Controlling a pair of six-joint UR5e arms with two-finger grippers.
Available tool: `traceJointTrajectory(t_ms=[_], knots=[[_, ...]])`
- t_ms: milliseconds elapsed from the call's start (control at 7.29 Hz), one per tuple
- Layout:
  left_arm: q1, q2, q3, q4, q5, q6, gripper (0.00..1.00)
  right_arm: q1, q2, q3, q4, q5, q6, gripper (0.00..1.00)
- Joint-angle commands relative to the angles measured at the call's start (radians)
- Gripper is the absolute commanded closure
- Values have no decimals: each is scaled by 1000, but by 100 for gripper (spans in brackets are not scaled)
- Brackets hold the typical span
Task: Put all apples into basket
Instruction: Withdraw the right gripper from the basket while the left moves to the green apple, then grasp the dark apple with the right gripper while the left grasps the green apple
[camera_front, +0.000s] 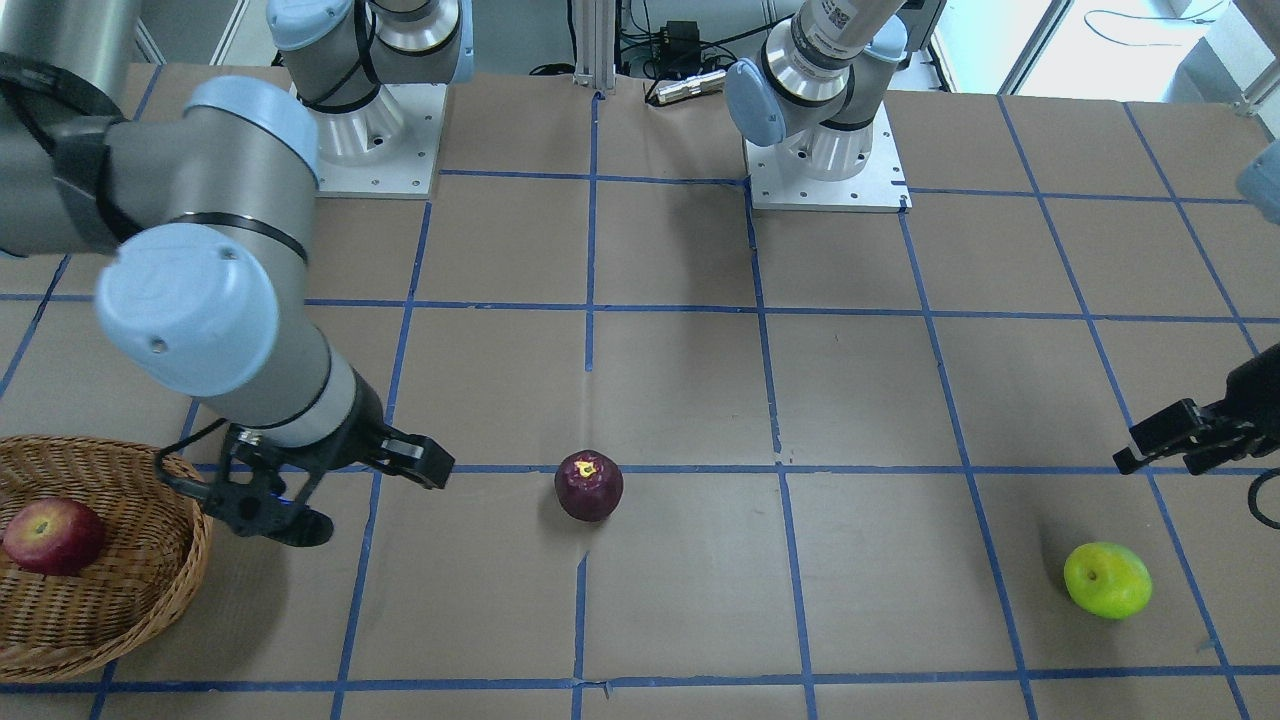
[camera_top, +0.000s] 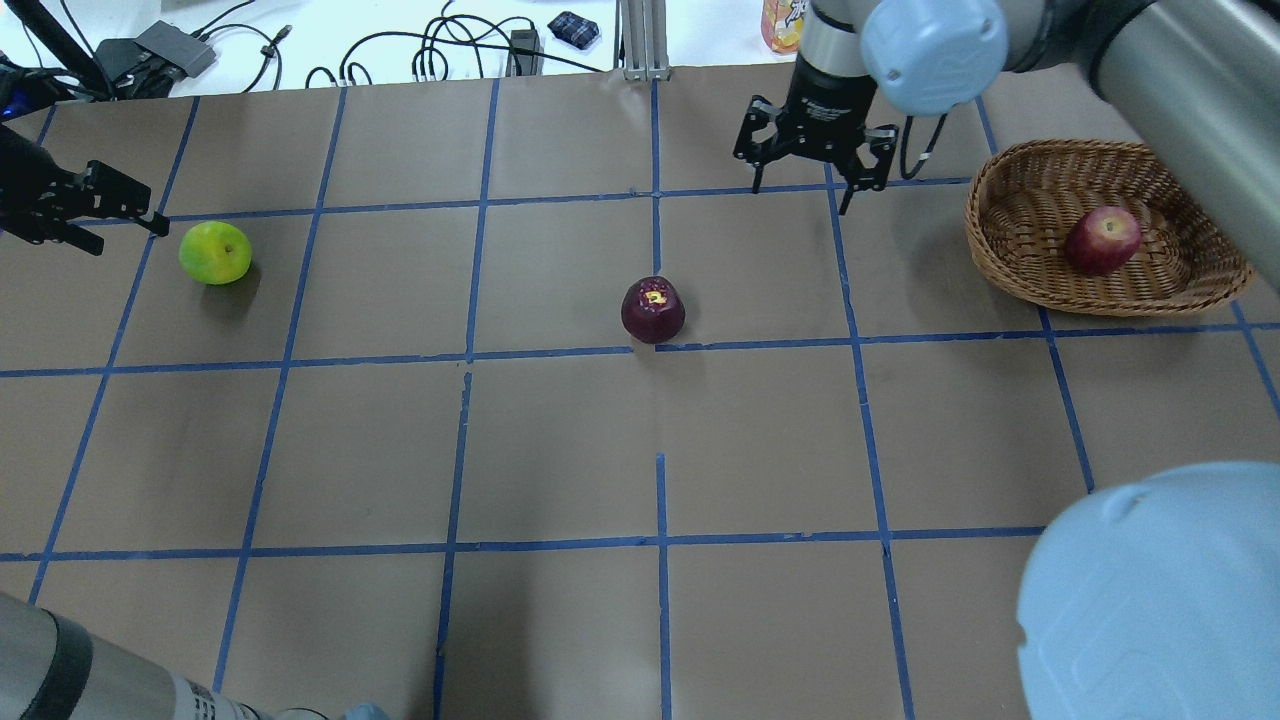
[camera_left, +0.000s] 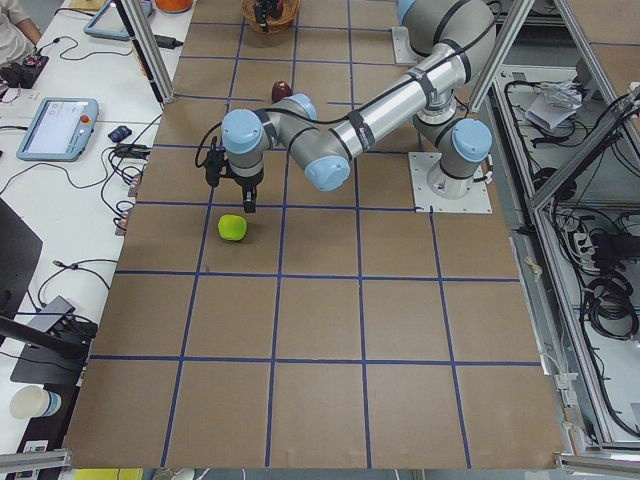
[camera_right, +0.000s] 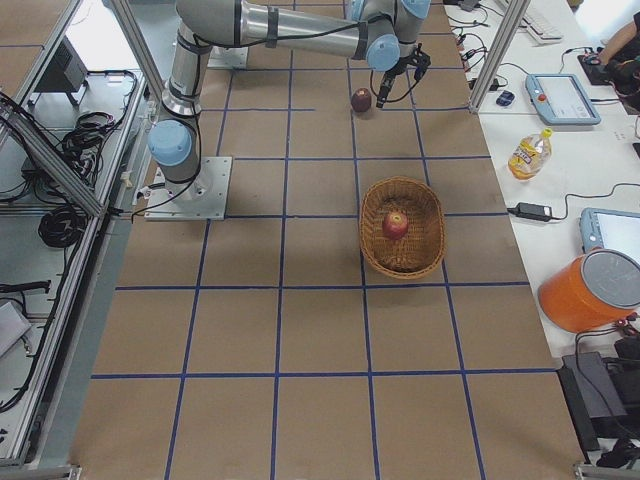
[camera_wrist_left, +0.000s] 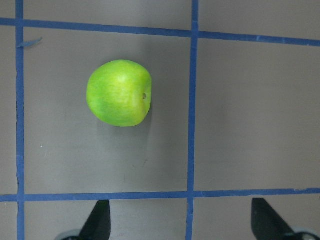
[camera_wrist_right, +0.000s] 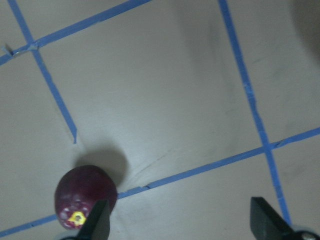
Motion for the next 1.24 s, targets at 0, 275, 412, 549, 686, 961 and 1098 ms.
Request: traceJointTrajectory(t_ms=[0, 275, 412, 549, 686, 961, 1098], knots=[[21, -127, 94, 4, -44, 45, 0, 76, 72, 0, -60, 33, 149, 0], [11, -220, 119, 13, -87, 52, 0, 125, 128, -2, -121, 60, 203, 0], [11, -238, 131, 26, -87, 86, 0, 132, 151, 0, -150, 97, 216, 0], [11, -263, 139, 32, -85, 127, 0, 138, 168, 0, -164, 99, 237, 0], [5, -278, 141, 49, -87, 121, 0, 138, 169, 1, -166, 100, 237, 0], [-35, -293, 162, 52, -88, 118, 0, 153, 195, 4, -166, 99, 237, 0], [-35, -309, 167, 59, -88, 120, 0, 156, 208, 4, -164, 99, 239, 0]])
